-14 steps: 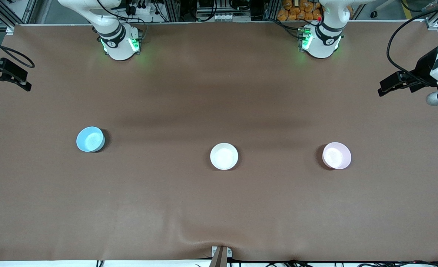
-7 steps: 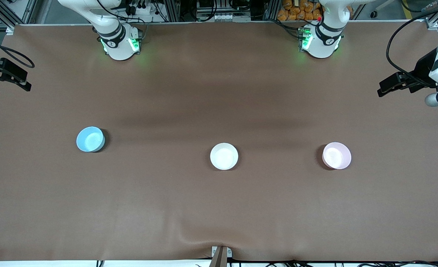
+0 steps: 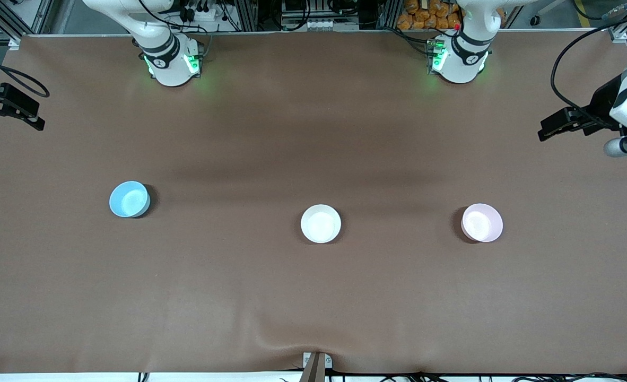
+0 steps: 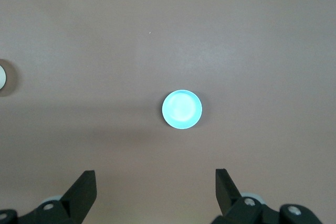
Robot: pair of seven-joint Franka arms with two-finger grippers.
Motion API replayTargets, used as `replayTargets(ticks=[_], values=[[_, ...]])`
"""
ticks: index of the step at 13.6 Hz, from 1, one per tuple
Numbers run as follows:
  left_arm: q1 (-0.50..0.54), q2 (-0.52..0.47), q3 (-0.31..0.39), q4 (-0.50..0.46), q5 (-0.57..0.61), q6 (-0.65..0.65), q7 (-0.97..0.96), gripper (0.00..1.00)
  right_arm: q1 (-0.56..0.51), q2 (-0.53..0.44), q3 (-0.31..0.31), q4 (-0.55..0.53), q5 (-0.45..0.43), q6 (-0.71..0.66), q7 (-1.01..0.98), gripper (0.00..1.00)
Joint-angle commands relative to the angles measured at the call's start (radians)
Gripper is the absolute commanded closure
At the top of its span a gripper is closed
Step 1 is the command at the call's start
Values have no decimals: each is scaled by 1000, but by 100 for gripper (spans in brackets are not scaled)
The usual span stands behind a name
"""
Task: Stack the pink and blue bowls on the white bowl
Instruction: 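Move the left gripper down over the pink bowl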
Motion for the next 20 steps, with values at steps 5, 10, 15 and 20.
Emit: replayTargets(ticks=[5,10,15,20], values=[[7,125,1,-42,63,143,15,0,0,-1,3,1,-15,4,15,0],[16,157,8,-216,63,388,15,0,-2,-1,3,1,-13,4,15,0],[43,230,7,-339,63,626,16,0,7,-1,4,1,-7,0,15,0],[96,384,2,-326,29,726,18,0,9,-2,6,3,-1,0,15,0]])
